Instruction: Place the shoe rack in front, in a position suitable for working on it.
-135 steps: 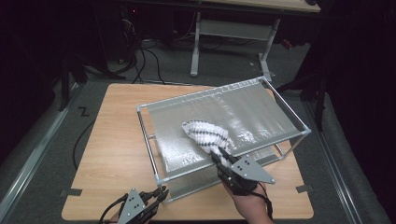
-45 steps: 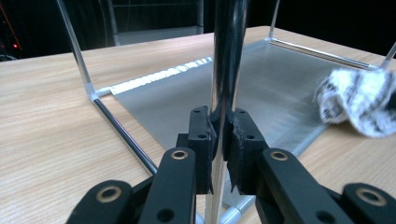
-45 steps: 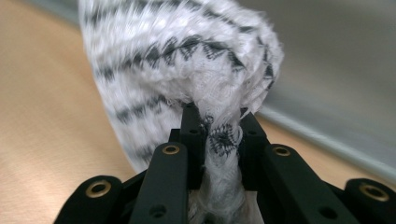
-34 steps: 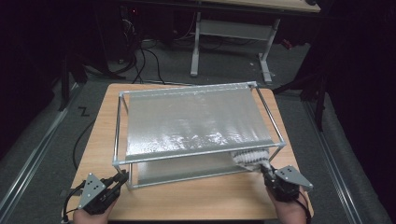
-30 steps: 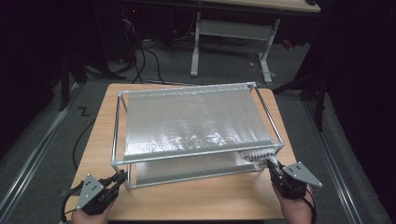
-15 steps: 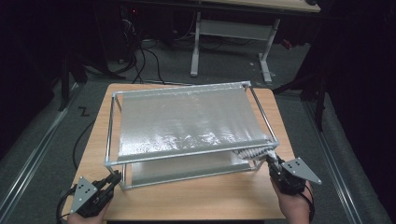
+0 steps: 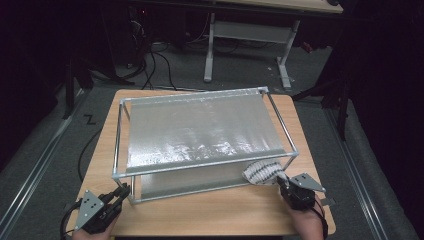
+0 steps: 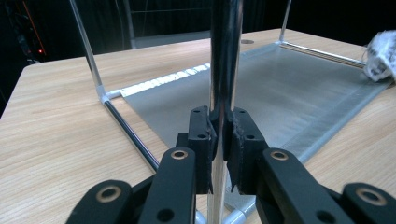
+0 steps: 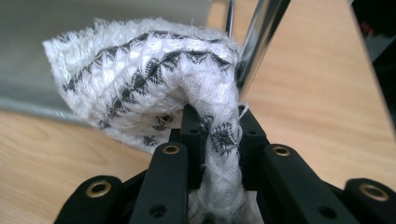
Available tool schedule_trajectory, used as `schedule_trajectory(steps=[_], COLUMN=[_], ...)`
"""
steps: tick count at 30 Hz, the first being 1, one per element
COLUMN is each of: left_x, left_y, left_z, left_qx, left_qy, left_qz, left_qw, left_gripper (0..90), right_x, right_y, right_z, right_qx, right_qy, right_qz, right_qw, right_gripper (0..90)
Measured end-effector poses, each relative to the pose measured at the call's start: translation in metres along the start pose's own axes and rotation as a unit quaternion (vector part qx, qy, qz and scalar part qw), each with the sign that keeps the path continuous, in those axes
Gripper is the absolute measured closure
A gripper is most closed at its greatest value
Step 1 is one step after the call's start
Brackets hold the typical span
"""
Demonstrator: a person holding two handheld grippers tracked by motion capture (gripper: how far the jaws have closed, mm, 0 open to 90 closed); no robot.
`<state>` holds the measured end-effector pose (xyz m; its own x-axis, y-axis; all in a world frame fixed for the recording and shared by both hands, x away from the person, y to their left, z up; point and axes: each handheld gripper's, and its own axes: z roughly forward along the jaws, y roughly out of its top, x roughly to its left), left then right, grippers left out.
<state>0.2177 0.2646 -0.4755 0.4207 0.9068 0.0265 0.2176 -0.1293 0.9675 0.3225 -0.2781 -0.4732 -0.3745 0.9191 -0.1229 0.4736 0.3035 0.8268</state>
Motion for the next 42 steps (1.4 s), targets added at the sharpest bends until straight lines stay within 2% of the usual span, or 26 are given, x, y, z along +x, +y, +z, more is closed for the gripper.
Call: schedule_trajectory(steps=[3, 6, 12, 13, 17, 21, 22, 23, 25, 26, 30, 32, 36, 42], left_x=[0.000, 0.000, -0.001, -0.001, -0.001, -0.001, -0.001, -0.001, -0.001, -0.001, -0.001, -0.001, -0.001, -0.001], left_y=[0.000, 0.000, 0.000, 0.000, 0.000, 0.000, 0.000, 0.000, 0.000, 0.000, 0.000, 0.000, 0.000, 0.000], left_z=[0.000, 0.000, 0.000, -0.001, -0.001, -0.001, -0.001, -0.001, -0.001, -0.001, -0.001, -0.001, -0.001, -0.001], left_qx=[0.001, 0.001, 0.000, 0.000, -0.001, 0.000, 0.000, 0.000, 0.000, 0.000, 0.002, 0.002, 0.002, 0.003], left_qy=[0.000, 0.000, 0.001, 0.001, 0.001, 0.000, 0.000, 0.000, 0.000, 0.000, -0.001, -0.001, -0.002, -0.001], left_qz=[0.000, 0.000, -0.002, -0.002, -0.002, -0.002, -0.002, -0.002, -0.001, -0.001, 0.000, 0.001, 0.002, 0.002], left_qw=[1.0000, 1.0000, 1.0000, 1.0000, 1.0000, 1.0000, 1.0000, 1.0000, 1.0000, 1.0000, 1.0000, 1.0000, 1.0000, 1.0000], left_gripper=[80.5, 80.4, 80.5, 80.5, 80.5, 80.5, 80.5, 80.5, 80.5, 80.5, 80.5, 80.5, 80.5, 80.5], right_x=[0.001, 0.001, 0.002, 0.002, 0.001, 0.001, 0.001, 0.001, 0.001, 0.001, 0.000, -0.002, -0.004, -0.001], right_y=[-0.006, -0.010, -0.010, -0.007, 0.003, 0.016, 0.016, 0.023, 0.025, 0.031, 0.037, 0.036, 0.029, 0.016], right_z=[0.008, 0.013, 0.013, 0.008, -0.007, -0.025, -0.025, -0.035, -0.039, -0.049, -0.062, -0.060, -0.049, -0.024], right_qx=[0.029, 0.040, 0.038, 0.023, -0.012, -0.057, -0.057, -0.082, -0.089, -0.113, -0.138, -0.137, -0.114, -0.062], right_qy=[0.006, 0.008, 0.001, -0.005, -0.014, -0.027, -0.027, -0.035, -0.036, -0.041, -0.046, -0.046, -0.042, -0.030], right_qz=[0.000, -0.003, -0.005, -0.004, -0.004, -0.004, -0.004, -0.005, -0.005, -0.003, 0.001, 0.002, 0.003, 0.000], right_qw=[0.9996, 0.9992, 0.9992, 0.9997, 0.9998, 0.9980, 0.9980, 0.9960, 0.9954, 0.9928, 0.9893, 0.9895, 0.9926, 0.9976], right_gripper=[78.0, 78.1, 78.1, 78.1, 78.0, 77.9, 77.9, 77.9, 77.9, 77.9, 77.9, 77.9, 77.9, 77.9])
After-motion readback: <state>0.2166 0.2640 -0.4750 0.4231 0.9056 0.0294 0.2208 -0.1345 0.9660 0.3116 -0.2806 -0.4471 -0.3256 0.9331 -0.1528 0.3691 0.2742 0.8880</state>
